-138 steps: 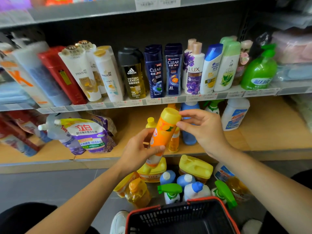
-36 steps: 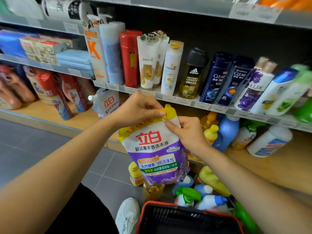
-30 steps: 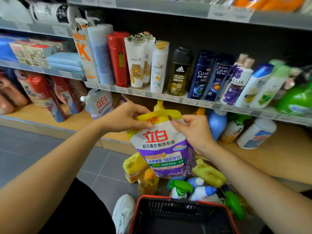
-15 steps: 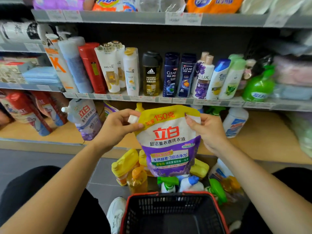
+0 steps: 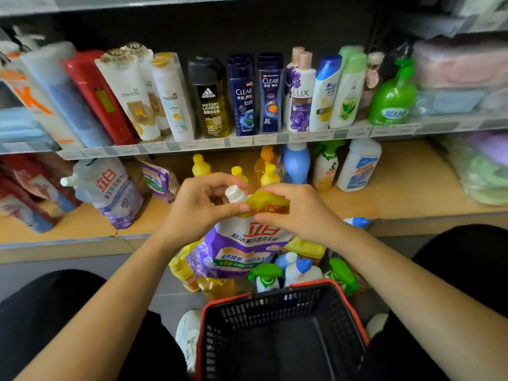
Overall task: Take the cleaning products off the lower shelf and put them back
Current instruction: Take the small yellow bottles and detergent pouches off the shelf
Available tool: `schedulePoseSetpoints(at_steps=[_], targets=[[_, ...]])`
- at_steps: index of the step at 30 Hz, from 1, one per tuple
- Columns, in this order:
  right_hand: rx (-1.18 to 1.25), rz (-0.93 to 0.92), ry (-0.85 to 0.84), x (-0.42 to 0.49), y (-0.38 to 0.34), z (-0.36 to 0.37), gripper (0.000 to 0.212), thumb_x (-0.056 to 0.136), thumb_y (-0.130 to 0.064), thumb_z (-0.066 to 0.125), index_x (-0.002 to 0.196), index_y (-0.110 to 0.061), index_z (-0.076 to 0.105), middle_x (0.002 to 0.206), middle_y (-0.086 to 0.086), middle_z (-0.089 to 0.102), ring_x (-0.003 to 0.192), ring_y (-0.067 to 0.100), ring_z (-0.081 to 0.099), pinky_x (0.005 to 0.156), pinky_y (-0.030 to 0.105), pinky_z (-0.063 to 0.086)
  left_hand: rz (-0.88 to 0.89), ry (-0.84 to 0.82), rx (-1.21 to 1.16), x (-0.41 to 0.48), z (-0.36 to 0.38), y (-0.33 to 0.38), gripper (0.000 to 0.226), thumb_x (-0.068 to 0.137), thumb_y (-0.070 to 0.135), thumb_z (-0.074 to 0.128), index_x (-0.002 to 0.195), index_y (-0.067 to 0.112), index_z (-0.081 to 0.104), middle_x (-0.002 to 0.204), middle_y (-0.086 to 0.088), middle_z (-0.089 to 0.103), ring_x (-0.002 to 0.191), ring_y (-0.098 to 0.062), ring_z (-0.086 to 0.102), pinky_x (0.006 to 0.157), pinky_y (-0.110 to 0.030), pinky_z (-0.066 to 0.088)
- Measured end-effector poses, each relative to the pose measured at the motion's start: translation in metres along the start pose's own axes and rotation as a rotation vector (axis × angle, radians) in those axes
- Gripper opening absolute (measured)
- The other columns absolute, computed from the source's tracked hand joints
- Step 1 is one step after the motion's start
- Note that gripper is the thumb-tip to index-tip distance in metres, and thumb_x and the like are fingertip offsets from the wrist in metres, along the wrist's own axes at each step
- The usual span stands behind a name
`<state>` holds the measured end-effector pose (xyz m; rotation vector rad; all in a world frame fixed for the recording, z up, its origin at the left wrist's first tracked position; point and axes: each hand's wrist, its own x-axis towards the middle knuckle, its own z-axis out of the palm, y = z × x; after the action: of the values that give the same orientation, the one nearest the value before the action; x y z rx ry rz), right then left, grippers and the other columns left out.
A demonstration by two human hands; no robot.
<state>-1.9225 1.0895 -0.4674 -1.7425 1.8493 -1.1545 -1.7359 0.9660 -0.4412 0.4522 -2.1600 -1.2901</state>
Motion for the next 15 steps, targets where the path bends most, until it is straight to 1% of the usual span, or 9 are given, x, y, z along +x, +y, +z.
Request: schedulePoseSetpoints(at_steps=[2, 4, 5, 6, 7, 9, 10, 12, 15], targets=[[-0.022, 0.01, 0.039, 0.005, -0.001, 0.003, 0.023, 0.085, -0.036, 0.076, 0.108, -0.035, 0.074, 0.091, -0.007, 0.075, 0.086, 0.007, 0.069, 0.075, 0.039, 0.055, -0.001, -0.006, -0.022, -0.001, 0.003, -0.003, 0.039, 0.075, 0.019, 0.08, 0.108, 0.002, 0.07, 0.088, -0.023, 0.075, 0.077, -0.053, 0.065, 0.072, -0.06, 0.052], [0.065, 0.023, 0.054, 0.007, -0.001, 0.004, 0.015, 0.088, -0.025, 0.076, 0.102, -0.026, 0.078, 0.088, -0.003, 0.076, 0.083, 0.011, 0.069, 0.074, 0.037, 0.054, -0.025, -0.015, -0.045, -0.002, 0.006, -0.006, 0.039, 0.077, 0.017, 0.078, 0.111, 0.002, 0.069, 0.084, -0.025, 0.073, 0.072, -0.038, 0.063, 0.072, -0.059, 0.054], [0.118, 0.018, 0.066, 0.008, -0.001, 0.004, 0.012, 0.088, -0.02, 0.075, 0.1, -0.021, 0.079, 0.086, -0.003, 0.076, 0.081, 0.01, 0.069, 0.073, 0.033, 0.054, -0.034, -0.022, -0.044, -0.001, 0.007, -0.008, 0.038, 0.078, 0.017, 0.076, 0.113, 0.005, 0.069, 0.081, -0.017, 0.074, 0.072, -0.028, 0.061, 0.071, -0.052, 0.055], [0.164, 0.009, 0.084, 0.008, 0.0, 0.004, 0.011, 0.089, -0.016, 0.074, 0.098, -0.018, 0.079, 0.084, -0.003, 0.076, 0.078, 0.008, 0.068, 0.071, 0.029, 0.053, -0.045, -0.037, -0.047, -0.001, 0.007, -0.01, 0.038, 0.08, 0.016, 0.074, 0.117, 0.009, 0.069, 0.081, -0.005, 0.075, 0.076, -0.019, 0.061, 0.07, -0.04, 0.056], [0.204, 0.003, 0.099, 0.007, 0.001, 0.004, 0.011, 0.09, -0.013, 0.073, 0.098, -0.016, 0.079, 0.083, -0.003, 0.076, 0.077, 0.004, 0.066, 0.071, 0.026, 0.052, -0.065, -0.059, -0.064, 0.0, 0.006, -0.012, 0.04, 0.084, 0.017, 0.07, 0.123, 0.011, 0.067, 0.088, 0.002, 0.076, 0.082, -0.012, 0.064, 0.073, -0.03, 0.057], [0.257, 0.004, 0.108, 0.006, 0.002, 0.001, 0.012, 0.09, -0.01, 0.071, 0.099, -0.015, 0.077, 0.088, -0.002, 0.076, 0.082, 0.001, 0.066, 0.076, 0.025, 0.054, -0.096, -0.108, -0.08, 0.001, 0.002, -0.015, 0.046, 0.091, 0.018, 0.061, 0.137, 0.013, 0.058, 0.107, 0.007, 0.074, 0.094, -0.003, 0.065, 0.08, -0.021, 0.054], [0.258, 0.006, 0.103, 0.005, 0.003, 0.0, 0.012, 0.091, -0.011, 0.071, 0.1, -0.015, 0.077, 0.091, -0.001, 0.077, 0.084, 0.002, 0.067, 0.079, 0.027, 0.056, -0.095, -0.129, -0.066, 0.002, 0.001, -0.017, 0.047, 0.093, 0.018, 0.058, 0.14, 0.014, 0.054, 0.111, 0.011, 0.074, 0.095, 0.002, 0.064, 0.081, -0.019, 0.053], [0.238, 0.014, 0.096, 0.004, 0.005, -0.002, 0.01, 0.091, -0.013, 0.071, 0.099, -0.014, 0.078, 0.093, 0.001, 0.078, 0.087, 0.009, 0.07, 0.081, 0.035, 0.057, -0.091, -0.151, -0.055, 0.002, 0.001, -0.02, 0.045, 0.095, 0.018, 0.055, 0.141, 0.015, 0.053, 0.108, 0.019, 0.074, 0.093, 0.006, 0.062, 0.08, -0.016, 0.05], [0.24, 0.018, 0.109, 0.001, 0.006, -0.003, 0.012, 0.091, -0.013, 0.071, 0.098, -0.007, 0.079, 0.092, 0.009, 0.077, 0.092, 0.026, 0.071, 0.083, 0.047, 0.055, -0.1, -0.099, -0.116, 0.001, 0.008, -0.022, 0.037, 0.093, 0.015, 0.058, 0.13, 0.018, 0.061, 0.103, 0.016, 0.076, 0.095, 0.002, 0.067, 0.081, -0.014, 0.05]])
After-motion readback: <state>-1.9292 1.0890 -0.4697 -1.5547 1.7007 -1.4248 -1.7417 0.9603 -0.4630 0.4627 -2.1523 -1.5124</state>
